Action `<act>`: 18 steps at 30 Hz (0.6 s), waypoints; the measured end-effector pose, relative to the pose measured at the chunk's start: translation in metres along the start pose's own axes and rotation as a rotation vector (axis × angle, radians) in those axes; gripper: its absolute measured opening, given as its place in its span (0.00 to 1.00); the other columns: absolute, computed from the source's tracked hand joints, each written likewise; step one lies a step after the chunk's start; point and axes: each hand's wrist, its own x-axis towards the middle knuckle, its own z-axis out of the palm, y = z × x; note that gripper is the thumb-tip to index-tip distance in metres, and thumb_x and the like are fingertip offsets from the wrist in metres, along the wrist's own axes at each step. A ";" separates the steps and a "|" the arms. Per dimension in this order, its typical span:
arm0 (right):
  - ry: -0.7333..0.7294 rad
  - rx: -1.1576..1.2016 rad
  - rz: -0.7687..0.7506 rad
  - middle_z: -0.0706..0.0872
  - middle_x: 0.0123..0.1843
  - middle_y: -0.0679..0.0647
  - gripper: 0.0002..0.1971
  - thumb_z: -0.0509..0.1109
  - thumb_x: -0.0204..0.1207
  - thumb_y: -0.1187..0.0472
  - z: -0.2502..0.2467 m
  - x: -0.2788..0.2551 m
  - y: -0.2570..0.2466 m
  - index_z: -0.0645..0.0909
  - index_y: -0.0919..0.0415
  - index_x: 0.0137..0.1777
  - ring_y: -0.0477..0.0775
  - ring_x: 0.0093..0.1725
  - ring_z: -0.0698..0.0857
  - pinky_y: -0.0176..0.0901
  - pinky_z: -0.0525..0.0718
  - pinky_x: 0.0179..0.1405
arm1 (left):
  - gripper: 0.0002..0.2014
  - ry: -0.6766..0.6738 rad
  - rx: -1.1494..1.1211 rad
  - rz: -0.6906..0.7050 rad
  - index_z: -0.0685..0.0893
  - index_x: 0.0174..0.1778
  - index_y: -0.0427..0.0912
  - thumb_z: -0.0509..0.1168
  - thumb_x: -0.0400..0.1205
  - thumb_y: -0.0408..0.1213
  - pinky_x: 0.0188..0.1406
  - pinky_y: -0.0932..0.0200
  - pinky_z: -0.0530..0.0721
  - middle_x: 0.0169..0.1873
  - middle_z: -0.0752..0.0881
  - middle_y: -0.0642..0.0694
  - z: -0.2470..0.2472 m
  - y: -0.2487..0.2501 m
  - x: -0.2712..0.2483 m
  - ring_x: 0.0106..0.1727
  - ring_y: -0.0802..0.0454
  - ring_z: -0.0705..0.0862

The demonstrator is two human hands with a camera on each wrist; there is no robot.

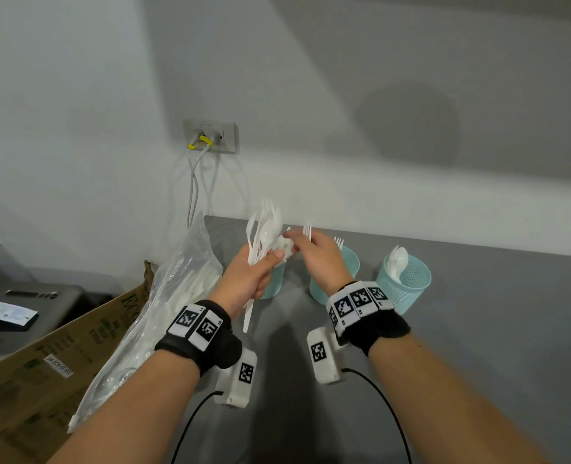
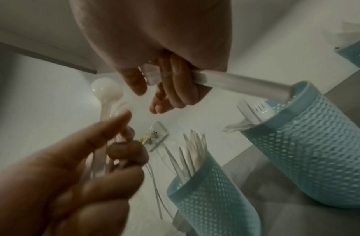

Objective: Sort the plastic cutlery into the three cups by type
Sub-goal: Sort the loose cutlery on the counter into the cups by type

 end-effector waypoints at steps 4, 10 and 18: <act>0.050 0.174 0.011 0.86 0.34 0.43 0.16 0.66 0.78 0.43 -0.007 0.009 -0.014 0.84 0.53 0.37 0.38 0.31 0.81 0.34 0.75 0.38 | 0.16 -0.011 0.289 0.091 0.76 0.65 0.58 0.66 0.82 0.47 0.33 0.72 0.76 0.35 0.83 0.64 0.004 -0.004 -0.006 0.31 0.68 0.80; 0.031 0.162 -0.023 0.81 0.22 0.39 0.11 0.72 0.77 0.52 -0.016 0.013 -0.021 0.81 0.58 0.38 0.36 0.23 0.78 0.35 0.74 0.34 | 0.20 0.003 0.436 0.064 0.73 0.70 0.57 0.64 0.82 0.52 0.54 0.70 0.74 0.59 0.84 0.59 0.002 -0.012 -0.007 0.58 0.65 0.80; 0.361 0.252 -0.201 0.86 0.36 0.52 0.11 0.51 0.87 0.51 -0.043 0.022 -0.051 0.66 0.53 0.44 0.40 0.23 0.71 0.36 0.71 0.25 | 0.14 0.084 0.372 0.020 0.75 0.61 0.49 0.63 0.83 0.50 0.35 0.65 0.74 0.36 0.80 0.57 -0.001 -0.016 -0.004 0.32 0.64 0.76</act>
